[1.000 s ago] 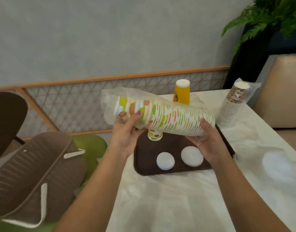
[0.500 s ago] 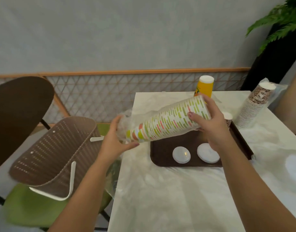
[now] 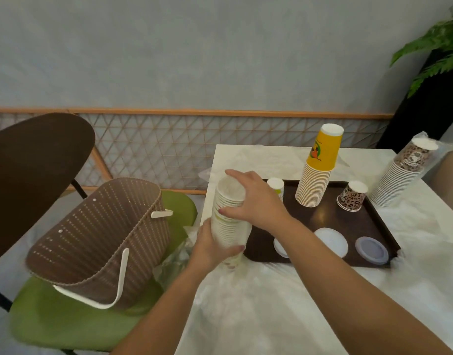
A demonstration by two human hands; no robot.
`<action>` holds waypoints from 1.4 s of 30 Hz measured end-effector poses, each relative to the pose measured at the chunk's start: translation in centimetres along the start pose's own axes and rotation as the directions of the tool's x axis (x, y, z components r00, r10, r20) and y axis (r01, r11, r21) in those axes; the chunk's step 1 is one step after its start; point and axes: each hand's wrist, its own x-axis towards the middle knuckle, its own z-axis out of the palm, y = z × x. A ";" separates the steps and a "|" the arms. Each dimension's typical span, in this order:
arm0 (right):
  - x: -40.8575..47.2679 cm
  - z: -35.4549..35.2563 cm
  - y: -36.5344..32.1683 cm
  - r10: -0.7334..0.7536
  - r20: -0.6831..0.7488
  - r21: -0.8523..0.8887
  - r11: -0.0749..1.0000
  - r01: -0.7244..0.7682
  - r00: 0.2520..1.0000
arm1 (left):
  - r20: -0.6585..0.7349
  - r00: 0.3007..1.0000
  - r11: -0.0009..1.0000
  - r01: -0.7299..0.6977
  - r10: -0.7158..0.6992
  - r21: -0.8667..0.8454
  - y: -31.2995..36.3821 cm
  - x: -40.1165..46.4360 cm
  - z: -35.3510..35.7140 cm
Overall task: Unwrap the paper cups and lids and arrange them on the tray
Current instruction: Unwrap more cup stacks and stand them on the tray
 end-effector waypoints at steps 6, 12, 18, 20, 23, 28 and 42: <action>0.5 0.5 -1.0 -0.006 0.107 0.127 0.992 -0.008 0.994 | -0.197 0.952 0.899 -0.288 0.234 -0.329 6.4 0.3 -1.9; 1.8 -2.6 -1.9 0.021 0.196 -0.208 0.978 0.021 0.980 | -0.213 0.964 0.949 -0.210 0.160 -0.236 6.8 1.2 -2.0; 3.6 -2.4 -3.2 0.175 0.355 -0.568 0.820 0.063 0.918 | -0.195 0.956 0.952 -0.253 0.219 -0.172 6.9 0.8 -1.1; 3.6 -2.4 -3.2 0.189 0.362 -0.599 0.797 0.072 0.913 | -0.190 0.956 0.952 -0.255 0.222 -0.171 7.0 0.7 -0.9; 3.4 -2.7 -2.3 0.057 0.381 -0.457 0.879 0.135 0.923 | -0.204 0.954 0.949 -0.258 0.221 -0.180 7.3 0.7 -1.0; 2.6 -3.9 -1.9 -0.087 0.149 0.030 0.996 0.083 0.985 | -0.200 0.967 0.973 -0.188 0.159 -0.135 7.7 0.7 -1.3; 1.3 -4.6 -1.9 -0.208 -0.188 0.206 0.947 0.246 0.960 | -0.199 0.967 0.973 -0.188 0.159 -0.133 7.5 0.6 -1.1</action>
